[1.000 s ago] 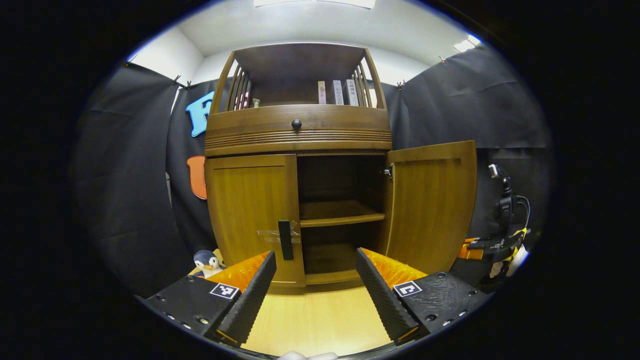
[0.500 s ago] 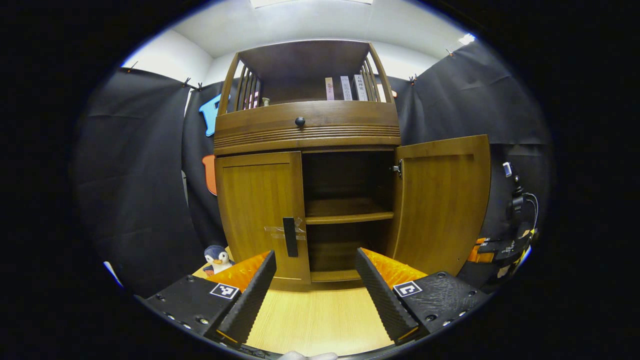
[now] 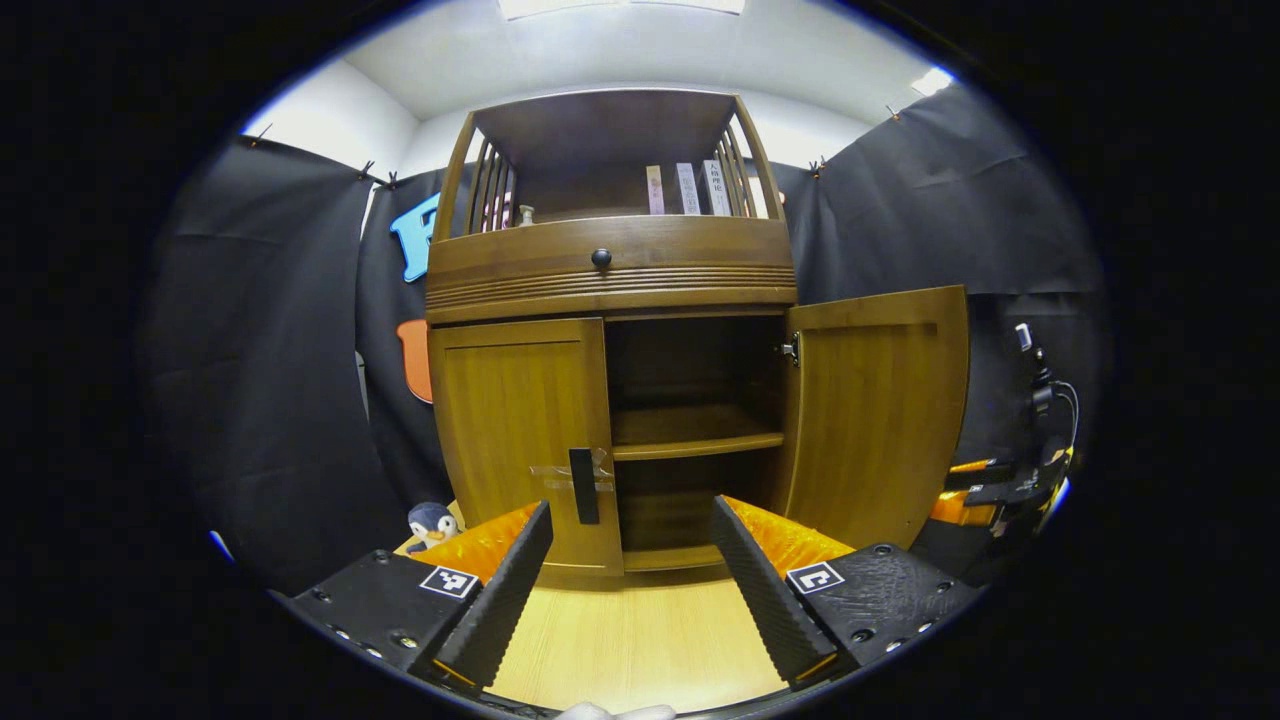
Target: Open the right door of the double-door shoe cabinet with the right hand, and open the left door with the left hand.
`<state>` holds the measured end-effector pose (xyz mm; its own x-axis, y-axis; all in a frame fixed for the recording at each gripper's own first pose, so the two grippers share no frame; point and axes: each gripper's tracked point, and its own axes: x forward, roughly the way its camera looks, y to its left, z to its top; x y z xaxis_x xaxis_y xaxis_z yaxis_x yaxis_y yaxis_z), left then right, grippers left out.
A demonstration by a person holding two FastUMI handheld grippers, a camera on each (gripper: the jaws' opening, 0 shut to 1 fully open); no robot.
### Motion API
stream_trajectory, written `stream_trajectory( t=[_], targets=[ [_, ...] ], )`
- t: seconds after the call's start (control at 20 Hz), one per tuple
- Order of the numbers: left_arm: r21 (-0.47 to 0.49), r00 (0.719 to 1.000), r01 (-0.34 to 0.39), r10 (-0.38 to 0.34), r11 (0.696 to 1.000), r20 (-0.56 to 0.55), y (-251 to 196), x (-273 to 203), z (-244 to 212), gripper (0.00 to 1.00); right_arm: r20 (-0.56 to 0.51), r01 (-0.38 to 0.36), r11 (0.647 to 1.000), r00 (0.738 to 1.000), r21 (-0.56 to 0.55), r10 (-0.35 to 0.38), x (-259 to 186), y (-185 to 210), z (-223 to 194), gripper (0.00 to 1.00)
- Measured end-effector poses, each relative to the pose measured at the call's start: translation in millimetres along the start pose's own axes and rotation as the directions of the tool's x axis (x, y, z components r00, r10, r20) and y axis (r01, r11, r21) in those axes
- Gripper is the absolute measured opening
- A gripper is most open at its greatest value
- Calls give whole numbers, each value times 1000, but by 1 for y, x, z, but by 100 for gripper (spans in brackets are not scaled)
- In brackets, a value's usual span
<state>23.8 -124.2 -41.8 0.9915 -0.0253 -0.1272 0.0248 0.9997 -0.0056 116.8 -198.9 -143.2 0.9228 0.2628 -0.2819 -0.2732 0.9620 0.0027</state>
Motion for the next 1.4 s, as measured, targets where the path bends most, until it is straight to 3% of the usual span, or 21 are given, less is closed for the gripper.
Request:
stream_trajectory(
  t=[0.2, 0.4, 0.6, 0.75, 0.8, 1.0, 1.2, 1.4],
  targets=[
    [14, 1000, 15, -15, 1000, 6, 23, 3, 0, 96, 87, 126, 989, 987, 71, -132, -47, -4, 37, 100],
    [46, 1000, 9, -10, 999, 18, 54, 9, 2, 96, 145, 250, 965, 955, 75, -259, -80, 20, 65, 100],
    [36, 1000, 14, -14, 999, 15, 81, 15, -3, 96, 205, 326, 941, 918, 91, -338, -93, 68, 88, 100],
    [44, 1000, 10, -11, 999, 16, 100, 15, -7, 96, 223, 347, 932, 905, 103, -362, -83, 119, 77, 100],
    [46, 1000, 13, -14, 999, 10, 104, 16, -12, 96, 218, 352, 929, 904, 111, -368, -76, 133, 71, 100],
    [53, 999, 29, -28, 998, -22, 117, 20, -30, 96, 159, 282, 951, 940, 128, -300, -46, 193, 40, 100],
    [40, 999, 46, -45, 998, -23, 118, 39, -38, 96, 134, 260, 958, 952, 120, -275, -37, 212, 41, 100],
    [8, 997, 74, -74, 997, -6, 104, 84, -42, 96, 129, 290, 953, 945, 81, -299, -37, 209, 54, 100]
  ],
)
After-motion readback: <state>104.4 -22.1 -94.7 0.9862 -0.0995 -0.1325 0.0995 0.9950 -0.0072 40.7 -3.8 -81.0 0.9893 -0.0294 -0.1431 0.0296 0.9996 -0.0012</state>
